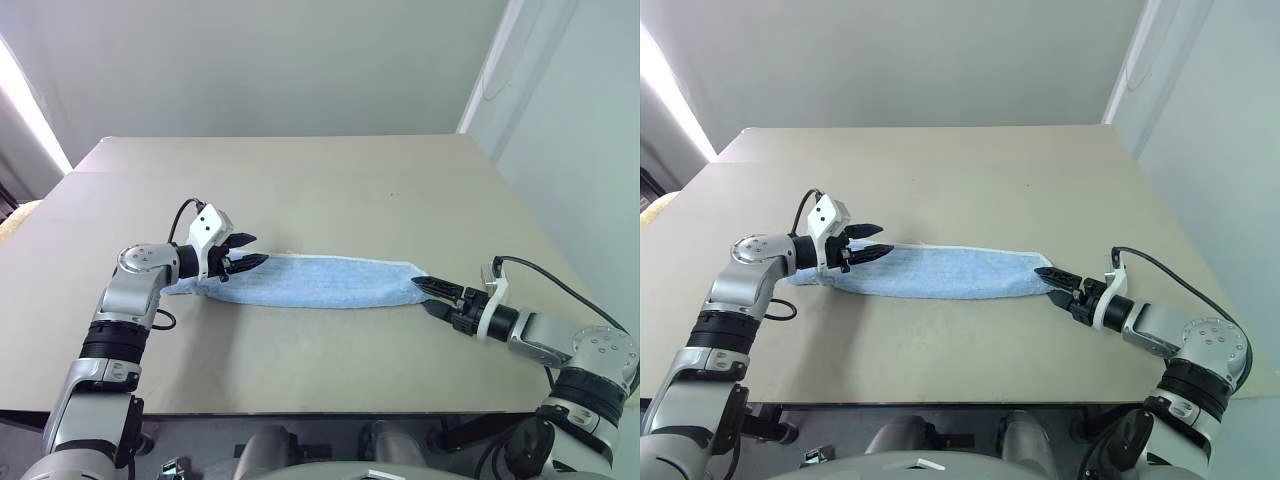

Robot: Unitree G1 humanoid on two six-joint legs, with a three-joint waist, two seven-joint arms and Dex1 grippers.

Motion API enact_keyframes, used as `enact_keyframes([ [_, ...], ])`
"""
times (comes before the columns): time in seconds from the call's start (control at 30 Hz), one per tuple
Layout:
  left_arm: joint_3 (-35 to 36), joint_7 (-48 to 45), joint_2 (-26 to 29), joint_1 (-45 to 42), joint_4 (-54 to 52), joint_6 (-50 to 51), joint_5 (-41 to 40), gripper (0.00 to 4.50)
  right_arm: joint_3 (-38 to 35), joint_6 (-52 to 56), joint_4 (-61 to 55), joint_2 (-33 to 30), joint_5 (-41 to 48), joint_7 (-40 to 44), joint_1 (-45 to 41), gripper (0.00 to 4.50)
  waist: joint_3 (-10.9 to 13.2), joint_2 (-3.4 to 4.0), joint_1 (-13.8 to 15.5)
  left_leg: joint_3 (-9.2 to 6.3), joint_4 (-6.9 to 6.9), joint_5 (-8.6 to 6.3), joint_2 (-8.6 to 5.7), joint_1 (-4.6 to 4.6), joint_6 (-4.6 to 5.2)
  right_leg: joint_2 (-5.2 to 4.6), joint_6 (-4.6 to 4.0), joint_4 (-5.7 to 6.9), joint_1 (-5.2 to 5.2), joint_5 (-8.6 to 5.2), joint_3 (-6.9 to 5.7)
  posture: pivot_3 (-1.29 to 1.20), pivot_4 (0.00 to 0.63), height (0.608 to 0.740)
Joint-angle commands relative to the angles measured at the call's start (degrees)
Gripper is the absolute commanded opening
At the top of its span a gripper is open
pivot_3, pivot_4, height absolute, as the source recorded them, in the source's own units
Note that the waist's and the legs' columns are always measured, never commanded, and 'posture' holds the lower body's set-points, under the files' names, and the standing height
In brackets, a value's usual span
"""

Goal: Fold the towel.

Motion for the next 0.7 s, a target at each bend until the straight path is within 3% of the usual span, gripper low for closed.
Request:
enact_keyframes([
  [0.03, -0.08, 0.23, -0.16, -1.77, -0.12, -1.07, 0.1, 2.74, -2.22, 0.29, 1.08, 0.82, 2.34, -5.78, -1.55, 3.92, 0.0, 0.0, -0.02, 0.0, 0.0, 0.0, 0.0, 0.0, 0.0, 0.0, 0.0, 0.0, 0.0, 0.0, 0.0, 0.0, 0.0, 0.726],
  [0.27, -0.27, 0.18, -0.31, -2.47, 0.97, -1.74, 0.55, 2.74, -0.23, 0.29, 5.88, -0.44, 8.26, -14.68, -1.82, 3.92, 0.0, 0.01, -0.34, 0.0, -0.01, 0.0, 0.01, 0.0, 0.0, 0.0, 0.0, -0.03, 0.0, -0.01, 0.0, 0.0, 0.0, 0.726],
  [0.4, -0.26, 0.3, -0.1, -2.76, 1.76, -2.23, 0.84, 2.74, 2.87, 0.29, 8.82, -2.77, 13.26, -17.67, -0.74, 2.72, 0.0, 0.01, -0.32, 0.0, -0.04, 0.0, 0.01, -0.02, 0.0, 0.0, 0.01, -0.03, -0.01, -0.01, 0.0, 0.0, 0.0, 0.726],
  [0.63, -0.02, 0.4, 0.03, -2.93, 2.53, -2.86, 1.02, 2.74, 7.72, 0.29, 9.59, -7.05, 23.5, -20.29, 1.85, 0.14, 0.01, 0.01, -0.25, -0.03, -0.13, 0.0, 0.02, -0.08, 0.01, 0.02, 0.04, -0.12, -0.06, -0.02, -0.01, 0.0, 0.0, 0.726],
  [0.7, 0.12, 0.34, 0.16, -3.03, 2.84, -2.97, 1.01, 2.74, 9.58, 0.29, 7.75, -9.67, 26.44, -18.76, 2.86, 0.04, 0.01, 0.02, 0.08, -0.04, -0.13, -0.01, 0.02, -0.11, 0.01, 0.01, 0.04, -0.21, -0.05, -0.03, -0.02, 0.0, 0.0, 0.726],
])
